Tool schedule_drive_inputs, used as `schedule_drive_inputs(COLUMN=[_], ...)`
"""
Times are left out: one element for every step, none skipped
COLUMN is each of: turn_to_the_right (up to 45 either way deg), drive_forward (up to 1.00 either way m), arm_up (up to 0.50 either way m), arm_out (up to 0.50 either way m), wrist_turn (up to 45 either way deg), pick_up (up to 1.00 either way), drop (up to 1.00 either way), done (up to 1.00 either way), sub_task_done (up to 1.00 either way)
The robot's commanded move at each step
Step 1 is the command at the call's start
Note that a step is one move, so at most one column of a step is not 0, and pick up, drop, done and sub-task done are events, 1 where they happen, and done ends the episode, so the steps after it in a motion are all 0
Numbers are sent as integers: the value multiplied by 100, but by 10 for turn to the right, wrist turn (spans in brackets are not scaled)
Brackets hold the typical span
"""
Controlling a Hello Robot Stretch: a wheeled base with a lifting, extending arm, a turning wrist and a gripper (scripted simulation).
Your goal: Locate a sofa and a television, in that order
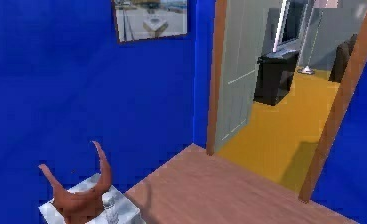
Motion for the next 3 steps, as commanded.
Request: schedule_drive_inputs(turn_to_the_right=[210, 0, 60], drive_forward=[0, 100, 0], arm_up=[0, 0, 0], arm_out=[0, 0, 0], wrist_turn=[0, 0, 0], pick_up=[0, 0, 0], drop=[0, 0, 0], done=[0, 0, 0], sub_task_done=[0, 0, 0])
